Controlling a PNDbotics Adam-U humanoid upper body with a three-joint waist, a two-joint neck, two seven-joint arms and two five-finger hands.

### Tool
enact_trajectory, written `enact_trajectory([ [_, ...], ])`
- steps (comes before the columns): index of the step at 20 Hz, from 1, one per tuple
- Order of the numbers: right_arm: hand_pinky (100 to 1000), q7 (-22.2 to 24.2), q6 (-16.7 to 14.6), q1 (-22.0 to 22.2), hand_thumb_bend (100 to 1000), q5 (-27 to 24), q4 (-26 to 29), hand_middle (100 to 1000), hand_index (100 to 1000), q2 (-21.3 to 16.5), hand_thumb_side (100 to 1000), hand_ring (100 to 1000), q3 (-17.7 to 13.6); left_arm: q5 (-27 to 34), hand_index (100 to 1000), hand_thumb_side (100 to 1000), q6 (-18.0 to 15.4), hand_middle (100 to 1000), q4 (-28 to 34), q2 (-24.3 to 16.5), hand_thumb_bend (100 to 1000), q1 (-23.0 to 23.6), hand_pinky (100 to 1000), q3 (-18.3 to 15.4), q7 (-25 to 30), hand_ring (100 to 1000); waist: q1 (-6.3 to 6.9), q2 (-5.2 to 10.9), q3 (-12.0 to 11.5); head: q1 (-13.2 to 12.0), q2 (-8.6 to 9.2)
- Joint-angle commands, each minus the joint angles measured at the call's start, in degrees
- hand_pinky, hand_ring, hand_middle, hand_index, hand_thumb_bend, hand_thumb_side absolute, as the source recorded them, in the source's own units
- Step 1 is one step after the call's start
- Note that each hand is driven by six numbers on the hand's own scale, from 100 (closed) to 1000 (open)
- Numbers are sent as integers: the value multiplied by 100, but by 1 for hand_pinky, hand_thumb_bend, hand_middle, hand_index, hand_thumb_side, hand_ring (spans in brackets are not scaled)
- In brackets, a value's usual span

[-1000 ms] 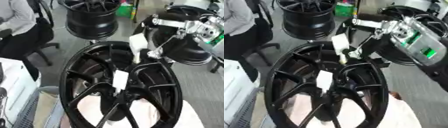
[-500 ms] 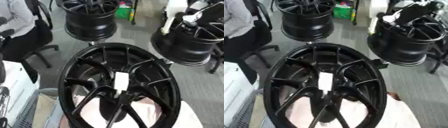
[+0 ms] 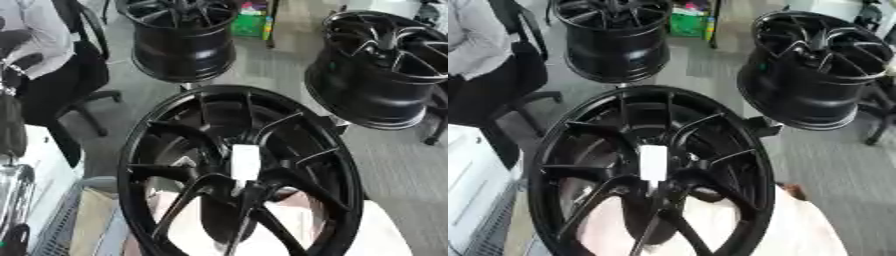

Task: Pull the pin out of the wheel hub.

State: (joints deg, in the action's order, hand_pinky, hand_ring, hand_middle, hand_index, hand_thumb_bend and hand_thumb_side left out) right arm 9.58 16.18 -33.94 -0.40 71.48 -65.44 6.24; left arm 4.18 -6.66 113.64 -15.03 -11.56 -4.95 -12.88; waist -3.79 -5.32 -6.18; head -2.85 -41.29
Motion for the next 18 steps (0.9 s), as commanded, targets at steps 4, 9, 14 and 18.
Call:
enact_trajectory([
  [4, 736, -596, -239, 717, 100, 58, -921, 308, 327, -455, 100, 599, -1037, -27, 844, 701, -8, 668, 95, -108, 100, -76, 762, -25, -8, 867, 11, 50, -31, 4, 5],
  [9, 732, -1035, -610, 997, 100, -79, -1634, 318, 335, -386, 100, 597, -1428, -8, 843, 702, 2, 667, 95, -97, 100, -84, 762, -3, 14, 867, 18, 43, -77, 39, 22],
  [14, 732, -1450, -1008, 716, 100, -227, -2259, 327, 342, -147, 100, 599, -1342, 20, 843, 702, 12, 667, 95, -77, 100, -104, 762, 35, 57, 867, 17, 29, -95, 55, 54],
  [18, 739, -1814, -1183, 518, 100, -234, -2594, 373, 379, 20, 100, 620, -1175, 33, 843, 703, 11, 668, 95, -75, 100, -122, 762, 46, 82, 868, 11, 13, -124, 83, 60],
])
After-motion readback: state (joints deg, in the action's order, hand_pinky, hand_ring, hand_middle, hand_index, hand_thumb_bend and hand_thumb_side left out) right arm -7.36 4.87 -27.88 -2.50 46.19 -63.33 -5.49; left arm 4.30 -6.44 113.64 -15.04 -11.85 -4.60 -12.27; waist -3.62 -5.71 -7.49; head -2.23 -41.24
